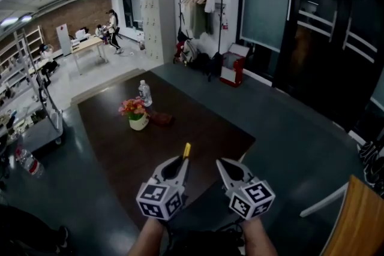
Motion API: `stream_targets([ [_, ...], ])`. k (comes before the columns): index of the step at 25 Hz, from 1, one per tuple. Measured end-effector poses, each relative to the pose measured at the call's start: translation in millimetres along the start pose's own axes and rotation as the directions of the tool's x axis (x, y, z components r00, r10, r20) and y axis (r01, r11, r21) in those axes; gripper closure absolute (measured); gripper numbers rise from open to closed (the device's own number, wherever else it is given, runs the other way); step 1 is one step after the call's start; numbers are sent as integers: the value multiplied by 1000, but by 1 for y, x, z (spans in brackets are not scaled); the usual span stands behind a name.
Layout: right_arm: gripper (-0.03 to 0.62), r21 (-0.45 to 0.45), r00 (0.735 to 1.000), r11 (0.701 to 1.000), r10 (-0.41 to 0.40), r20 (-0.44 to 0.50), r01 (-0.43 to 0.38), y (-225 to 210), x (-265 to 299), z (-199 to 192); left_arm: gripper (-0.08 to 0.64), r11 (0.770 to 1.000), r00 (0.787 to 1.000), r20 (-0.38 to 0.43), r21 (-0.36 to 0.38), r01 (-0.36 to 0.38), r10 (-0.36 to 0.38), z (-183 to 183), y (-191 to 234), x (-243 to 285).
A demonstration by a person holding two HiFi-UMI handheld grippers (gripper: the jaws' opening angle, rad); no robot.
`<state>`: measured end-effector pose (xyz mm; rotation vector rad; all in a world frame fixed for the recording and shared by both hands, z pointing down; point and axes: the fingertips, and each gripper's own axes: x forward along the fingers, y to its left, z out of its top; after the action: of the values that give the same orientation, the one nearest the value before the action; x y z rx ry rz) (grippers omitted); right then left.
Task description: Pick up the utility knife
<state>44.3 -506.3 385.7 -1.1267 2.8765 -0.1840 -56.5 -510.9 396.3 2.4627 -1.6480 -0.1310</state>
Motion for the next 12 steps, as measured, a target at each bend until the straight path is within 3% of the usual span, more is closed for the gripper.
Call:
stream_targets([
  [12,583,-18,1000,1000,-11,-6,10,-2,6,8,491,1000,1000,-1,15,23,-23,4,-3,8],
])
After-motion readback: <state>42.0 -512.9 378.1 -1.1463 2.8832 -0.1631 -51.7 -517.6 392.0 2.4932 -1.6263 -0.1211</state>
